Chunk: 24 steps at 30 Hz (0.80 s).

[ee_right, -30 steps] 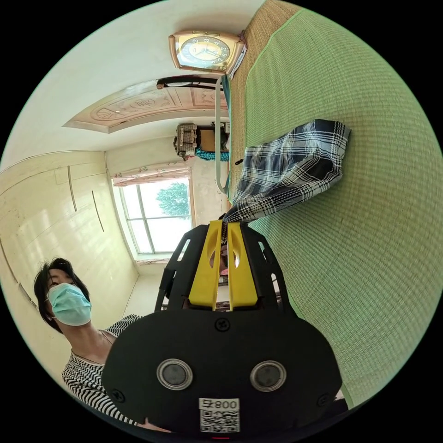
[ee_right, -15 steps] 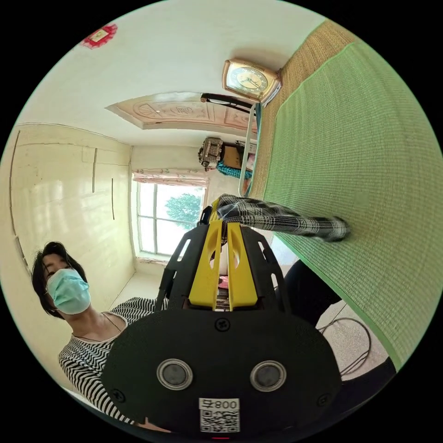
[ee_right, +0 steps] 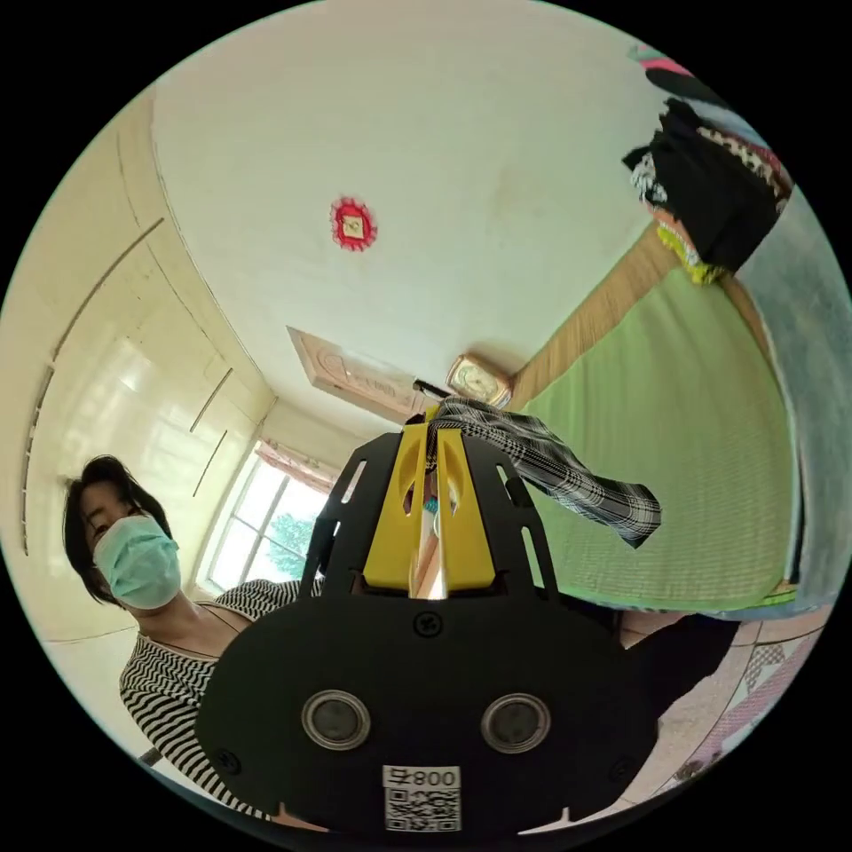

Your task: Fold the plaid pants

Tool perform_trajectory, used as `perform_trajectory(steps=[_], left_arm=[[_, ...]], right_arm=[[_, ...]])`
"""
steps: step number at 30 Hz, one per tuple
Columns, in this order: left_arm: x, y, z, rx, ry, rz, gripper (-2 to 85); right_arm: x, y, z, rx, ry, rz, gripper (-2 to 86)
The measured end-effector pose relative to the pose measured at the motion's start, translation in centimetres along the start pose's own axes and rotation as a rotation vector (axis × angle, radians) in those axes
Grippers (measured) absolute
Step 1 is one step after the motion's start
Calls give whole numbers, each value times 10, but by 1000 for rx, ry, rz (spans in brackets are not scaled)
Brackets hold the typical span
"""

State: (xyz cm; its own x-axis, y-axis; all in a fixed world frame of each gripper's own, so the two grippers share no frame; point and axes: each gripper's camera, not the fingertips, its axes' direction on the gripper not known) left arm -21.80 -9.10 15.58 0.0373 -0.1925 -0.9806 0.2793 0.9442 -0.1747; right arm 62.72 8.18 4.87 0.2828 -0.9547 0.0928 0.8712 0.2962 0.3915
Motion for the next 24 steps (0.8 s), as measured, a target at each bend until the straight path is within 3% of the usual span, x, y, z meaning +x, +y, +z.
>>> perform_trajectory(steps=[5, 9, 12, 14, 17, 18, 24], left_arm=[[53, -62, 214, -194, 188, 201, 25], [45, -66, 338, -324, 211, 232, 25], [6, -56, 432, -447, 99, 215, 26], [-35, -42, 497, -544, -92, 208, 27], [-84, -26, 562, -694, -257, 158, 28], [-90, -24, 570, -692, -254, 161, 28], [-124, -25, 622, -674, -193, 183, 33]], right_arm=[[-64, -14, -122, 205, 169, -184, 17], [-67, 11, -187, 312, 289, -176, 17], [-26, 40, -207, 316, 373, -32, 18], [12, 59, -209, 298, 431, 91, 18], [76, 86, -207, 243, 496, 337, 18], [93, 94, -206, 231, 422, 390, 18], [97, 97, -209, 198, 402, 396, 19]])
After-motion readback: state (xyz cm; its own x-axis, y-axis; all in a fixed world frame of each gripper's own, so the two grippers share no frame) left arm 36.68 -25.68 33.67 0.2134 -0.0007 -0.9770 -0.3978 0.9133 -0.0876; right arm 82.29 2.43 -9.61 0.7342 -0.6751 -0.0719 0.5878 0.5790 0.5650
